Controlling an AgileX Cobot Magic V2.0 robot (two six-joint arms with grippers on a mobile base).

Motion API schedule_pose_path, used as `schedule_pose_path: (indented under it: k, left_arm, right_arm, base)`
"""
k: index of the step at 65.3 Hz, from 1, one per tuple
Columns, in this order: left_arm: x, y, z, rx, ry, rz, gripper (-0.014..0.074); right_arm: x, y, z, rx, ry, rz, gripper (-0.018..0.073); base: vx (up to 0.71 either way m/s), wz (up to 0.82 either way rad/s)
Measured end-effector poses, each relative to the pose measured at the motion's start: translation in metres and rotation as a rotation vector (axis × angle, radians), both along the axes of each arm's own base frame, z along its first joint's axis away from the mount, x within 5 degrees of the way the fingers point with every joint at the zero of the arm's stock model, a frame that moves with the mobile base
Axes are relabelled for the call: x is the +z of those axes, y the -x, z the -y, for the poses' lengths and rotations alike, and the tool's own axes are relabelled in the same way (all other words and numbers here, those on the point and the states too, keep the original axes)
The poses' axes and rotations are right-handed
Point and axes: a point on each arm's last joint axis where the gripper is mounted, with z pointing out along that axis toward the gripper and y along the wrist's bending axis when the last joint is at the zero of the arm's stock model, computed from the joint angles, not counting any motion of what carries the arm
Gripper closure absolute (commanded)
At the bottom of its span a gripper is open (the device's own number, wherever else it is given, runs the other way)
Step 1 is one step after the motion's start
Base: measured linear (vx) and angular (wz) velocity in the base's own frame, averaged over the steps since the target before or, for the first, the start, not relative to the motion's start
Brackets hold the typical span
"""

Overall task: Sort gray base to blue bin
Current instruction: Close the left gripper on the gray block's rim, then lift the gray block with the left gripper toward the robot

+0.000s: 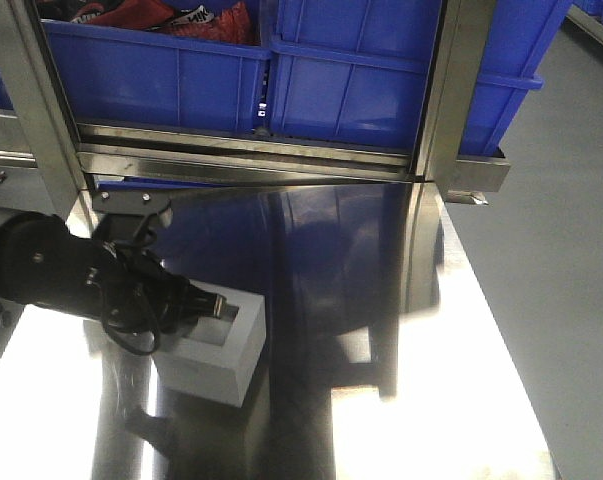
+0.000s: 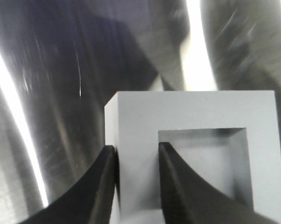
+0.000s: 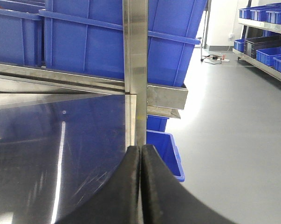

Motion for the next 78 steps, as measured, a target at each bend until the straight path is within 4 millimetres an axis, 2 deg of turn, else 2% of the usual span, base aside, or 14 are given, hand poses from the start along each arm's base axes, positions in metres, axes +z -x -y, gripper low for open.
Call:
schedule_pose_path:
  k: [10,17,23,33,41,54,70,78]
  left_arm:
    - [0.032,0.01,-0.005,-0.007,0.046,0.127,0.0602]
    - [0.057,0.028,-0.014,-0.02,0.08,0.25,0.0602]
    - [0.068,0.045,-0.023,-0.025,0.098,0.316,0.0602]
    - [0.085,0.086,-0.043,-0.029,0.139,0.436,0.0602]
    - [0.091,0.118,-0.059,-0.035,0.164,0.528,0.0602]
    - [0.088,0.165,-0.082,-0.044,0.2,0.692,0.0602]
    - [0.057,0.202,-0.1,-0.043,0.222,0.831,0.0602]
    - [0.041,0.214,-0.106,-0.062,0.204,0.887,0.0602]
  right_arm:
    - [0.0,0.0,0.0,0.0,0.0,0.0,0.0568]
    - [0.0,0.0,0.0,0.0,0.0,0.0,0.0568]
    - [0.0,0.0,0.0,0.0,0.0,0.0,0.0568]
    - [0.0,0.0,0.0,0.0,0.0,0.0,0.0568]
    - [0.0,0.0,0.0,0.0,0.0,0.0,0.0568]
    - [0.0,0.0,0.0,0.0,0.0,0.0,0.0568]
    - [0.0,0.0,0.0,0.0,0.0,0.0,0.0568]
    - [0.0,0.0,0.0,0.0,0.0,0.0,0.0568]
  base:
    - [0.0,0.0]
    - [0.0,0.0]
    - [0.0,0.0]
    - [0.0,0.0]
    - [0.0,0.0]
    - [0.0,0.0]
    - [0.0,0.0]
    - [0.0,0.0]
